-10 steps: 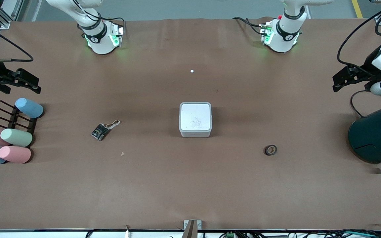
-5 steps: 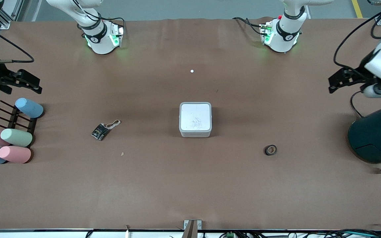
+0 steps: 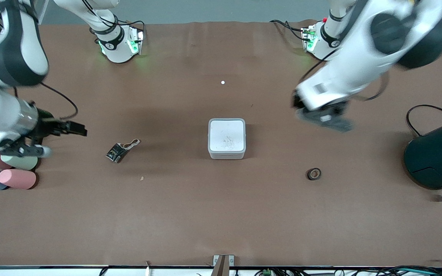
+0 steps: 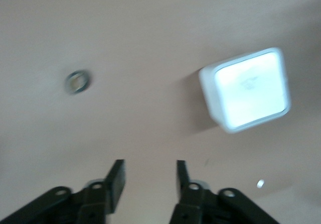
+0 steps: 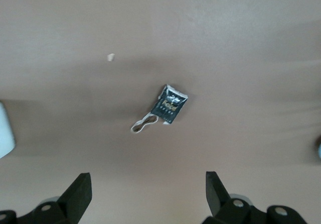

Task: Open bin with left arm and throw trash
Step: 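Flip open the bin lid with the left gripper while the right gripper reaches the packet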

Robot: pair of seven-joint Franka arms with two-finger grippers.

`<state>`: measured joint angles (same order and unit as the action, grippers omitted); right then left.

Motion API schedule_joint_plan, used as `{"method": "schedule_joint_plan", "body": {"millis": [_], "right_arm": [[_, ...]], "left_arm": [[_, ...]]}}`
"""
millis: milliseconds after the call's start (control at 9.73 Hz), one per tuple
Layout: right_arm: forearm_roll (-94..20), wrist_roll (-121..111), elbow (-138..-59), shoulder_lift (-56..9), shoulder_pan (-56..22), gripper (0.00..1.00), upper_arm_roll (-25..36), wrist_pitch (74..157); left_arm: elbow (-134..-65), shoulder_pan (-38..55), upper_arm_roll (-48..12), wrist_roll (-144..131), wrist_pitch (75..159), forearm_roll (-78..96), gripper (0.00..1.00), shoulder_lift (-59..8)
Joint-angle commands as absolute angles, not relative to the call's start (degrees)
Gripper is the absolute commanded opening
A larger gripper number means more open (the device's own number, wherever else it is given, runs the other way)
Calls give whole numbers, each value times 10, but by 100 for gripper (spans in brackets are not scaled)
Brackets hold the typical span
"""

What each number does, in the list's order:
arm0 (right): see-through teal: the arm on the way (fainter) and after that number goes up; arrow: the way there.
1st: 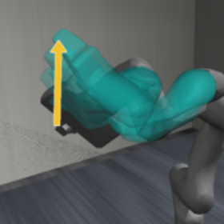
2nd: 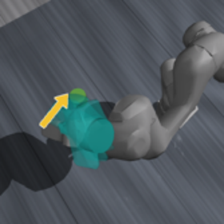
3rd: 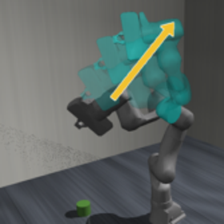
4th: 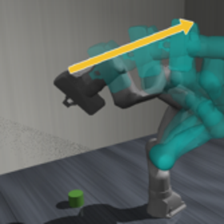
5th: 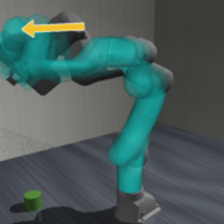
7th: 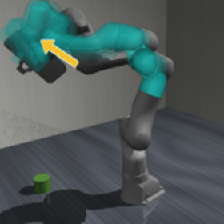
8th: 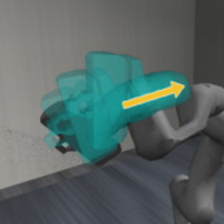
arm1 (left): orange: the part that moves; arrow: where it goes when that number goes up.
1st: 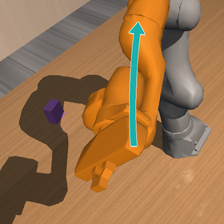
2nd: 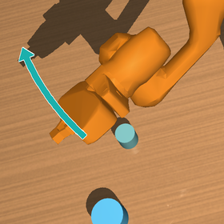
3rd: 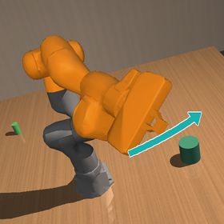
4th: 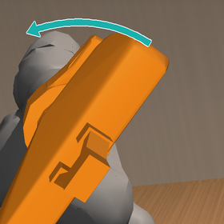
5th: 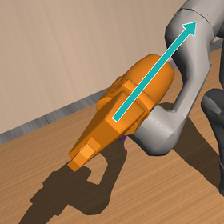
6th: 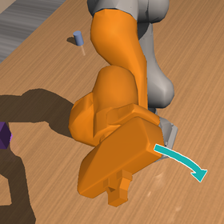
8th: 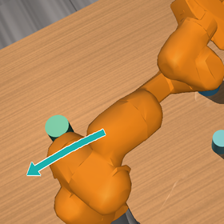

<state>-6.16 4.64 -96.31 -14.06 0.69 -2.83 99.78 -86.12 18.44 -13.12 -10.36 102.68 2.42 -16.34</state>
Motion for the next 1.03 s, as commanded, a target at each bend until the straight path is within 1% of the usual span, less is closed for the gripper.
{"method": "schedule_joint_plan", "body": {"millis": [0,103,205,411,616,719,925], "right_arm": [[-77,57,-1075,-145,16,99,-30,1103],[-77,58,-1132,-147,17,99,-30,1190],[-77,76,-1161,-160,16,99,-30,1260],[-77,146,-1165,-212,12,99,-30,1340],[-76,202,-1166,-245,7,99,-29,1381],[-76,211,-1166,-266,2,100,-29,1402],[-76,211,-1167,-286,4,100,-28,1402]], "left_arm": [[-840,239,-133,-148,1129,33,0,-256],[-840,268,-133,-191,1177,30,0,-290],[-840,287,-131,-205,1213,26,0,-315],[-841,300,-131,-214,1277,25,0,-359],[-842,311,-128,-222,1303,5,0,-392],[-843,311,-129,-249,1303,-2,0,-405],[-848,309,-128,-267,1289,-2,0,-398]]}}
